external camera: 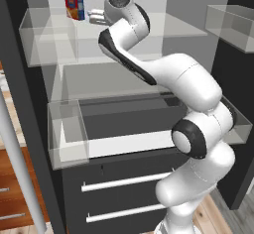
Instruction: Pick the cheese from the fridge and the cheese grater from the cabinet and place them next to the salad bowl.
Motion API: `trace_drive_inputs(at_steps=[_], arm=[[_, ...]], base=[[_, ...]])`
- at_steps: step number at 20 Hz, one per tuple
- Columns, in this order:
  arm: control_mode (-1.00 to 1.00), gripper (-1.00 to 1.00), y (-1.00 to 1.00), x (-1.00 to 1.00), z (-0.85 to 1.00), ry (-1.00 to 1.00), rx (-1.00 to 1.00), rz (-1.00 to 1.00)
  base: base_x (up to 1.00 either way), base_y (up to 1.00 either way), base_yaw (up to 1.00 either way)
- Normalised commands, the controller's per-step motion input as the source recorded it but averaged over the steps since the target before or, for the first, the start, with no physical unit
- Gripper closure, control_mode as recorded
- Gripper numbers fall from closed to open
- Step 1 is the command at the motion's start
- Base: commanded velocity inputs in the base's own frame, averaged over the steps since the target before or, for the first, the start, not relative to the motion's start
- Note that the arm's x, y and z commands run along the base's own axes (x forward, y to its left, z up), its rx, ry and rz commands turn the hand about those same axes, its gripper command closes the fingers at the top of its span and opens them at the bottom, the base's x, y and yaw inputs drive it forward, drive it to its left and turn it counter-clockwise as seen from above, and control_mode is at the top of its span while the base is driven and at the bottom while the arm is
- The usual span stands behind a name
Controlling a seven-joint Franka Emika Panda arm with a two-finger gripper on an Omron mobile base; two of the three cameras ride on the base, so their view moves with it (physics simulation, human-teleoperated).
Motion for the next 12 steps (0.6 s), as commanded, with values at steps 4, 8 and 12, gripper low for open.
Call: trace_drive_inputs(at_steps=[4, 8, 12], arm=[[-1.00, 1.00, -0.54, -0.82, 0.00, 0.00, 0.10, 0.00], [-1.00, 1.00, -0.41, -0.98, 0.07, 0.05, 0.09, 0.00], [-1.00, 1.00, -0.25, -1.00, 0.10, 0.06, 0.06, 0.00]], base=[[0.00, 0.00, 0.00], [0.00, 0.00, 0.00], [0.00, 0.00, 0.00]])
